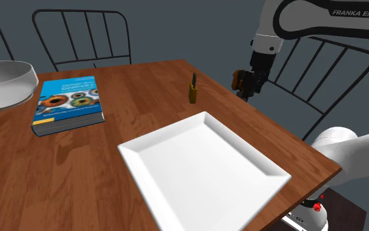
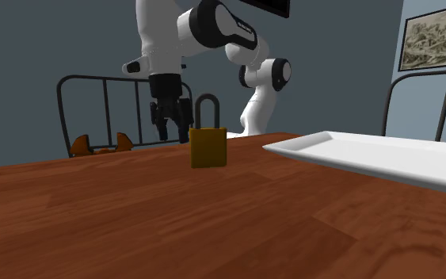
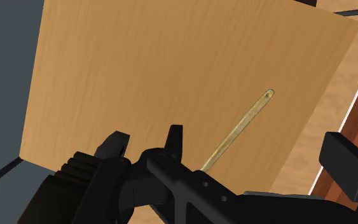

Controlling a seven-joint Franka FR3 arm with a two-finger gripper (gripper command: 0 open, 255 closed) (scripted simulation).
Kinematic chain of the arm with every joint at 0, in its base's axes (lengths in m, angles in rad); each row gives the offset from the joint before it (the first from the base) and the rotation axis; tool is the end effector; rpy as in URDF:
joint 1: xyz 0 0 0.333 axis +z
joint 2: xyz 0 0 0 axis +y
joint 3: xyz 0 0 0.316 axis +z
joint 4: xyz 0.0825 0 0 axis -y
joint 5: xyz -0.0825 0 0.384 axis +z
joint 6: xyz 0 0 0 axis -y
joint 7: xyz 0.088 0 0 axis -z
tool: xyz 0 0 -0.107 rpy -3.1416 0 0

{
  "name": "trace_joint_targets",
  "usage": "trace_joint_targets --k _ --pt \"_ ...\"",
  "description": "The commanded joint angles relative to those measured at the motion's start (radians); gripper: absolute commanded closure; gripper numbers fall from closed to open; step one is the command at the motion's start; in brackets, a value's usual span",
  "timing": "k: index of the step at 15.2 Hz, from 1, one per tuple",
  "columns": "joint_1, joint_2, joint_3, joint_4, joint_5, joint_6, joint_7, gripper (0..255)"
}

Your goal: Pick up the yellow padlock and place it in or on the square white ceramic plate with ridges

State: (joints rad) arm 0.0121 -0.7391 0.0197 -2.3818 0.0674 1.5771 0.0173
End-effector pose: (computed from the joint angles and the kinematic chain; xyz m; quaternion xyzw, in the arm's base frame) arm 0.3175 0.0187 0.5644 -0.9991 -0.0031 0.0334 0.0263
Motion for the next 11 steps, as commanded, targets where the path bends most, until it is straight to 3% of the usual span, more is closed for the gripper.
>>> trace_joint_targets --k 1,11 --pt "0.000 0.000 0.000 0.000 0.000 0.000 0.000 0" --pt "0.119 0.420 0.126 0.470 0.006 -0.201 -0.062 0"
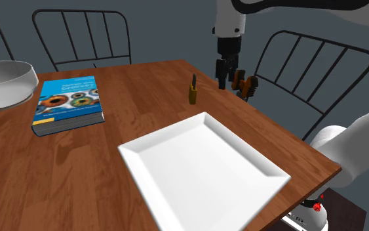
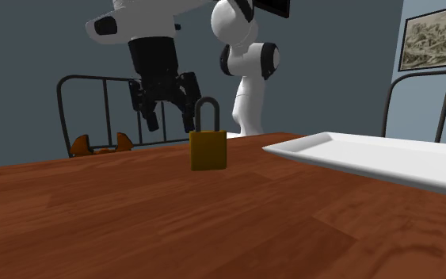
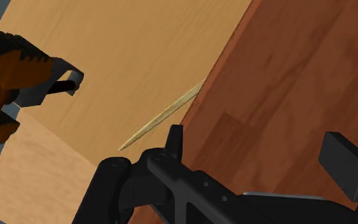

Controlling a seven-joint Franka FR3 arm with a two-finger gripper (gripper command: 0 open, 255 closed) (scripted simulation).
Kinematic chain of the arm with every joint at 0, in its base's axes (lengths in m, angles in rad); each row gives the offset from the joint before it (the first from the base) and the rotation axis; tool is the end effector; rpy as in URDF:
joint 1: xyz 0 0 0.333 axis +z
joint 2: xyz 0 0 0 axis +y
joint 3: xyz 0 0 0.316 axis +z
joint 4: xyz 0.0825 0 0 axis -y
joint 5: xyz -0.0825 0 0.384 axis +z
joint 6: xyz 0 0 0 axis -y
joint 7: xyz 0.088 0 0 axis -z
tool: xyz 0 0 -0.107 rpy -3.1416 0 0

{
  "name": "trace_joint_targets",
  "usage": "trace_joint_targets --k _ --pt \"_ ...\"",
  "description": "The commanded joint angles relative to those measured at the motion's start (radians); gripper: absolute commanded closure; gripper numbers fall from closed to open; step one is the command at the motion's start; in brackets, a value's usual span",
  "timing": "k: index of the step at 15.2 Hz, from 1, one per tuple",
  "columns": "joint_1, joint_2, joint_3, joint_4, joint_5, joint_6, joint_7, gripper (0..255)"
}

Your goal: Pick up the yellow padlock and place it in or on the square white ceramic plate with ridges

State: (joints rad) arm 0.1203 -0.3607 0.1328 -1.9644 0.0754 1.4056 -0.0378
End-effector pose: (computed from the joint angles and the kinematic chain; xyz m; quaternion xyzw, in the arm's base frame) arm 0.4005 0.1224 0.6038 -0.9849 -0.1401 0.1012 0.0039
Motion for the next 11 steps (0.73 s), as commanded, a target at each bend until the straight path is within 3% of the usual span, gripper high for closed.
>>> trace_joint_targets --k 1,7,11 --pt "0.022 0.083 0.027 0.105 -0.005 -0.054 -0.012 0" --pt "0.094 0.350 0.117 0.453 -0.039 -0.229 -0.026 0" --pt "0.168 0.560 0.179 0.746 -0.085 -0.380 -0.022 0"
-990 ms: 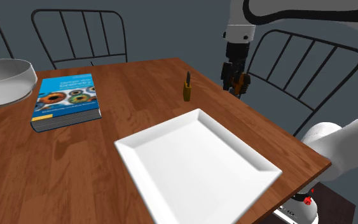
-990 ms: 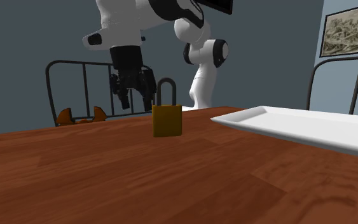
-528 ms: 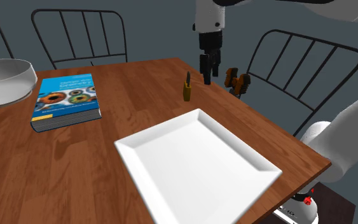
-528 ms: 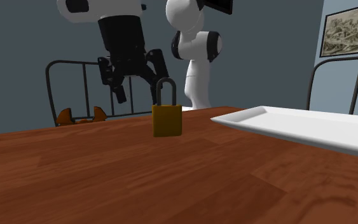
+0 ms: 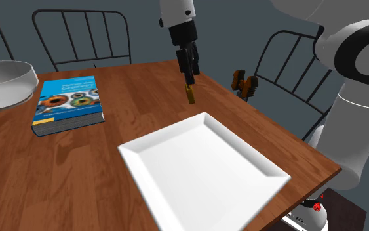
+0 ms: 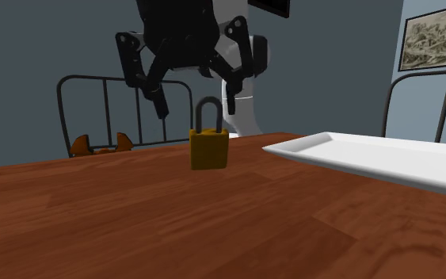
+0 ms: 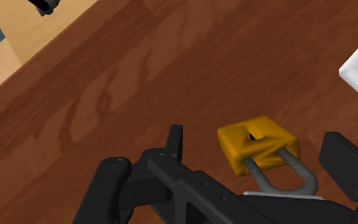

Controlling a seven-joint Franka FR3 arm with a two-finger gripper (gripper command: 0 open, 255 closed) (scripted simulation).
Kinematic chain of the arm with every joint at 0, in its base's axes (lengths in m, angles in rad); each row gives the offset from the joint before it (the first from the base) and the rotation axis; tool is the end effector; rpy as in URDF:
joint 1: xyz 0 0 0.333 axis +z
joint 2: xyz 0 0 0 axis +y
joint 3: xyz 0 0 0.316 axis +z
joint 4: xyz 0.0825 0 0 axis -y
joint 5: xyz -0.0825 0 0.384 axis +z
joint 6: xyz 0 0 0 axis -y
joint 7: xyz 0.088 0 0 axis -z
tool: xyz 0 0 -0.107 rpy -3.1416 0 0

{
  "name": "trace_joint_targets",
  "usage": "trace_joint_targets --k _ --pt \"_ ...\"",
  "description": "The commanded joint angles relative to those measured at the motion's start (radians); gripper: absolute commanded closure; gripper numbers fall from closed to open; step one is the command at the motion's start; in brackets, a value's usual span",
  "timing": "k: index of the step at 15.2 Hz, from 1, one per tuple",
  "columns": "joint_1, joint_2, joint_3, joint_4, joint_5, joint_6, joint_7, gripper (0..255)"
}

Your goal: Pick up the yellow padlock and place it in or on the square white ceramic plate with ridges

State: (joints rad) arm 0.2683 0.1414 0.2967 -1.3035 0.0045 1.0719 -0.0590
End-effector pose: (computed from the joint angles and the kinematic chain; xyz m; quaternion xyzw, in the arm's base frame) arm 0.4615 0.2767 0.6356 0.9346 0.3047 -0.1822 0.0237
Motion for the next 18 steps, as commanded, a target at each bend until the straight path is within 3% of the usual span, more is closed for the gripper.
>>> trace_joint_targets --k 1,8,16,17,18 --pt "0.030 0.082 0.020 0.119 -0.020 -0.064 -0.001 0" --pt "0.007 -0.029 0.012 -0.124 0.006 0.073 -0.024 0" --pt "0.008 -0.029 0.012 -0.124 0.006 0.073 -0.024 0" --pt "0.008 -0.029 0.012 -0.124 0.006 0.073 -0.024 255" --pt "0.008 -0.029 0.012 -0.124 0.006 0.073 -0.024 255"
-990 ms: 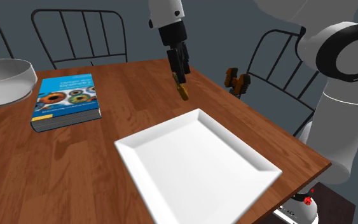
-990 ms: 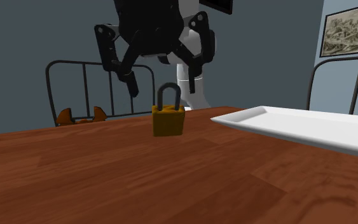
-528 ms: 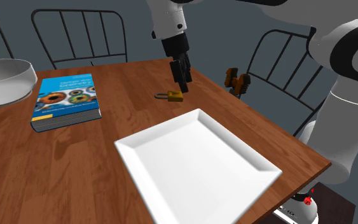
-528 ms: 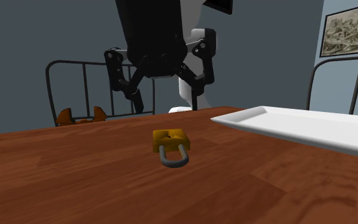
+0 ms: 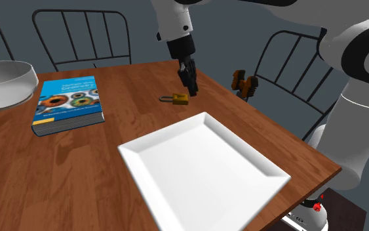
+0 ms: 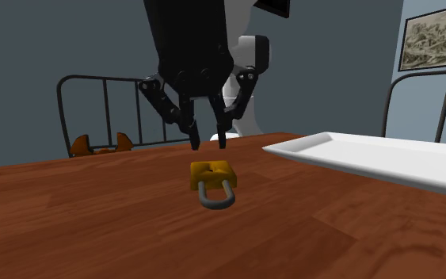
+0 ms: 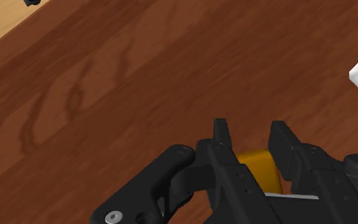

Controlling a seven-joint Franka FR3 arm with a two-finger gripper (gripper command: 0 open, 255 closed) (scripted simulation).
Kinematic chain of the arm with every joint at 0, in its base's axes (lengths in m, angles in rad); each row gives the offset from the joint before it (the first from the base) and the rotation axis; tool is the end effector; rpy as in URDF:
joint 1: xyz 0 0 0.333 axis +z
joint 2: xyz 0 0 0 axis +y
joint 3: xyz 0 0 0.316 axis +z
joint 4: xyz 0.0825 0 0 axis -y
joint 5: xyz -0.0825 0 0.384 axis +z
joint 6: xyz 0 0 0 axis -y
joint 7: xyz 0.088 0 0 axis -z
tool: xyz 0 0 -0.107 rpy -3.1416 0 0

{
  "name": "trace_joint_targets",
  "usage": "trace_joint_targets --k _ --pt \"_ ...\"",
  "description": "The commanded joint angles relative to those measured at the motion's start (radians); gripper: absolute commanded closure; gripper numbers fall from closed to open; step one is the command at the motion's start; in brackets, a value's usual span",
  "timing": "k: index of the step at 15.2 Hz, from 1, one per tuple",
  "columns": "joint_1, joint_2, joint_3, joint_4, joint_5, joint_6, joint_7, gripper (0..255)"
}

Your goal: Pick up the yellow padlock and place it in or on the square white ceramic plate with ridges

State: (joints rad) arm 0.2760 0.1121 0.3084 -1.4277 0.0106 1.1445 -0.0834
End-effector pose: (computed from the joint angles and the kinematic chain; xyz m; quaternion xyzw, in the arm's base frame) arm 0.4528 0.2891 0.6022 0.9255 0.3249 -0.1931 0.0267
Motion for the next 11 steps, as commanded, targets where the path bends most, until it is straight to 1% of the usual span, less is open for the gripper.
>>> trace_joint_targets --k 1,8,9,11 --pt "0.000 0.000 0.000 0.000 0.000 0.000 0.000 255" --pt "0.000 0.000 0.000 0.000 0.000 0.000 0.000 255" --pt "0.000 0.000 0.000 0.000 0.000 0.000 0.000 0" --pt "0.003 -0.065 0.004 -0.083 0.004 0.175 0.010 0"
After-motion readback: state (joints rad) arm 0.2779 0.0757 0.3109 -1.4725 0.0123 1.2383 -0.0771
